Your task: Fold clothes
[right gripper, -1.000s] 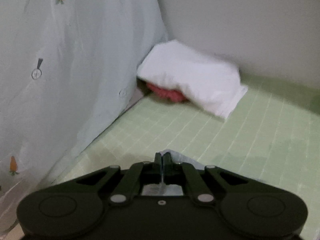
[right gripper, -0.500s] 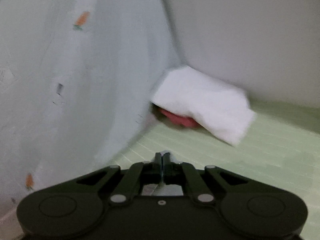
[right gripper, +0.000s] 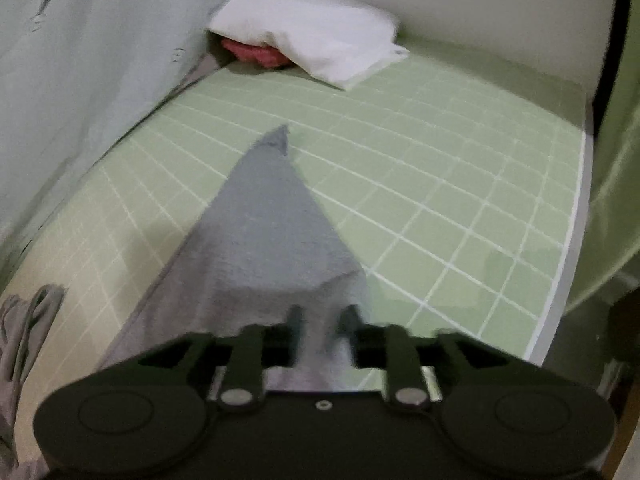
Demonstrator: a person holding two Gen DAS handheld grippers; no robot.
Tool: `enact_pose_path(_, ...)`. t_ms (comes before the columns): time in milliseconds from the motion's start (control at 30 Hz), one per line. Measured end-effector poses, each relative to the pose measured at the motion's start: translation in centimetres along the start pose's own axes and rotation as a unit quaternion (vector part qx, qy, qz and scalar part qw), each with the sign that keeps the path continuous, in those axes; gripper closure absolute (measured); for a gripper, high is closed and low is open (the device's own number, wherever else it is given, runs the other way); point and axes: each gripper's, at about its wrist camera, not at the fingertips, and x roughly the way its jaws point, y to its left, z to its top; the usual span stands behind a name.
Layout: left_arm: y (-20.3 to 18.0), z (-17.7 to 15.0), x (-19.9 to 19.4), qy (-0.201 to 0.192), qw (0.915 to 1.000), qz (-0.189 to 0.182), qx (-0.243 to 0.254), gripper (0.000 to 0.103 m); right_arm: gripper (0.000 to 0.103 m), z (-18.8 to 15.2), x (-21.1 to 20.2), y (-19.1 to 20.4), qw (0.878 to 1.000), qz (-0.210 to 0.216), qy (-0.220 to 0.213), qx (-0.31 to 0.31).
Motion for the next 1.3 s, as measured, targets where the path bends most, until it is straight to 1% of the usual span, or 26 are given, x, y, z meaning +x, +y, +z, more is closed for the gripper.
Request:
enact_pose_path(33, -0.2, -0.2, -0.3, -0.004, 1.0000, 0.002, 0.004, 0.060, 0.060, 0.2, -0.4, 0.1, 1.000, 0.002, -0.008, -0.006)
enact_pose_path(67, -0.5, -0.4, -0.6, -0.006, 0.9999, -0.001, 0.008, 0.053, 0.058, 0.4, -0.8, 0.2, 1.000, 0.004, -0.015, -0.010)
enact_pose_path(100, -0.8, -0.7, -0.8, -0.008, 0.9999, -0.005, 0.012, 0.049, 0.054, 0.6, -1.0, 0.2, 1.000, 0.006, -0.020, -0.009)
enact_pose_path(133, -1.2, -0.9, -1.0, -0.008, 0.9998, -0.010, 0.015, 0.042, 0.049, 0.7, -1.0, -0.1, 1.000, 0.008, -0.023, -0.006)
enact_pose_path(167, -1.9, -1.3, -1.2, -0.006, 0.9997, -0.014, 0.021, 0.037, 0.046, 0.8, -1.1, -0.3, 1.000, 0.009, -0.026, -0.002)
enact_pose_path(233, -3.3, -2.1, -1.4, -0.003, 0.9991, -0.023, 0.034, 0.030, 0.040, 1.2, -0.9, -0.7, 1.000, 0.006, -0.027, 0.000)
enact_pose_path(267, -4.2, -2.8, -1.5, 0.001, 0.9984, -0.027, 0.049, 0.027, 0.039, 1.3, -0.7, -1.0, 1.000, 0.003, -0.026, -0.001)
enact_pose_path(333, -6.2, -4.2, -1.6, 0.009, 0.9961, -0.036, 0.080, 0.021, 0.030, 1.6, -0.3, -1.6, 1.000, -0.003, -0.024, -0.004)
enact_pose_path(367, -7.2, -4.9, -1.7, 0.014, 0.9945, -0.040, 0.096, 0.019, 0.028, 1.7, -0.1, -1.8, 1.000, -0.006, -0.023, -0.006)
enact_pose_path(433, -9.1, -6.4, -1.5, 0.032, 0.9906, -0.050, 0.123, 0.016, 0.023, 1.9, 0.5, -2.4, 1.000, -0.005, -0.018, -0.013)
enact_pose_path(467, -10.2, -7.3, -1.3, 0.047, 0.9876, -0.054, 0.139, 0.016, 0.023, 2.1, 0.9, -2.5, 1.000, -0.005, -0.013, -0.015)
enact_pose_path(567, -12.9, -9.7, -0.7, 0.074, 0.9788, -0.061, 0.181, 0.015, 0.021, 2.7, 2.5, -2.8, 1.000, -0.004, 0.007, -0.024)
enact_pose_path(633, -14.6, -11.3, -0.6, 0.081, 0.9732, -0.056, 0.208, 0.015, 0.021, 2.9, 3.6, -2.7, 0.999, 0.006, 0.018, -0.034)
enact_pose_path(700, -15.9, -12.6, -0.6, 0.083, 0.9696, -0.052, 0.224, 0.015, 0.021, 3.1, 4.6, -2.4, 0.998, 0.014, 0.026, -0.048)
enact_pose_path(833, -17.2, -14.3, -1.0, 0.083, 0.9699, -0.049, 0.224, 0.015, 0.021, 3.9, 6.4, -2.2, 0.997, 0.025, 0.043, -0.053)
enact_pose_path(900, -17.7, -14.7, -0.9, 0.083, 0.9698, -0.047, 0.224, 0.015, 0.021, 4.4, 7.0, -2.0, 0.997, 0.028, 0.042, -0.062)
enact_pose_path(1000, -18.2, -15.1, -0.6, 0.087, 0.9696, -0.034, 0.226, 0.015, 0.021, 4.9, 7.8, -1.6, 0.996, 0.031, 0.040, -0.080)
enact_pose_path(1067, -18.3, -15.2, -0.6, 0.085, 0.9712, -0.026, 0.221, 0.015, 0.023, 5.1, 8.3, -1.3, 0.995, 0.032, 0.040, -0.089)
enact_pose_path(1167, -18.0, -15.0, -0.4, 0.091, 0.9737, -0.023, 0.208, 0.015, 0.035, 5.3, 8.7, -1.1, 0.993, 0.042, 0.043, -0.099)
enact_pose_path(1200, -17.9, -15.0, -0.4, 0.092, 0.9739, -0.020, 0.206, 0.015, 0.046, 5.3, 8.7, -0.8, 0.992, 0.043, 0.043, -0.110)
enact_pose_path(1233, -17.8, -14.9, -0.3, 0.093, 0.9741, -0.016, 0.206, 0.015, 0.063, 5.3, 8.6, -0.5, 0.990, 0.042, 0.043, -0.124)
enact_pose_path(1267, -17.7, -14.8, -0.3, 0.094, 0.9742, -0.013, 0.205, 0.015, 0.073, 5.3, 8.6, -0.2, 0.989, 0.043, 0.044, -0.136)
enact_pose_path(1300, -17.6, -14.7, -0.2, 0.095, 0.9743, -0.010, 0.204, 0.015, 0.093, 5.4, 8.5, 0.1, 0.988, 0.046, 0.045, -0.142)
